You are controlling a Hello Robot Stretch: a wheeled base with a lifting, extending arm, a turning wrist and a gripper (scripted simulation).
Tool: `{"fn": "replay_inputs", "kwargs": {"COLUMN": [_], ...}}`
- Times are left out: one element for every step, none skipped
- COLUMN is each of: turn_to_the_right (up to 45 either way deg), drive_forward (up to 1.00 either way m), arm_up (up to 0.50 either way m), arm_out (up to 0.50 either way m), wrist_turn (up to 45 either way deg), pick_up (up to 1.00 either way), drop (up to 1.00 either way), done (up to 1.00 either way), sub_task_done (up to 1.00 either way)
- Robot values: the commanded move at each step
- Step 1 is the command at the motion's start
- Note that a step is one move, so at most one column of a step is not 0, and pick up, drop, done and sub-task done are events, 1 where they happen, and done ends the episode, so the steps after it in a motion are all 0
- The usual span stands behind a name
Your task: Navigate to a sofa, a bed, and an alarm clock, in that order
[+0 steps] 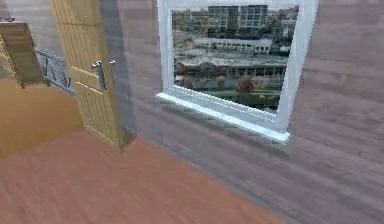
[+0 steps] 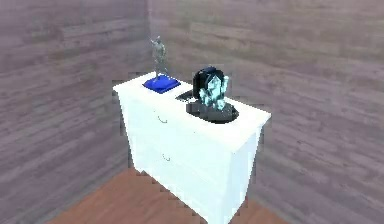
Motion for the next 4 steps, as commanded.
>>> {"fn": "replay_inputs", "kwargs": {"turn_to_the_right": [-42.0, 0.0, -3.0, 0.0], "drive_forward": [0.0, 1.0, 0.0, 0.5], "arm_up": [0.0, 0.0, 0.0, 0.0], "arm_out": [0.0, 0.0, 0.0, 0.0], "wrist_turn": [0.0, 0.0, 0.0, 0.0], "pick_up": [0.0, 0.0, 0.0, 0.0], "drop": [0.0, 0.0, 0.0, 0.0], "done": [0.0, 0.0, 0.0, 0.0], "sub_task_done": [0.0, 0.0, 0.0, 0.0]}}
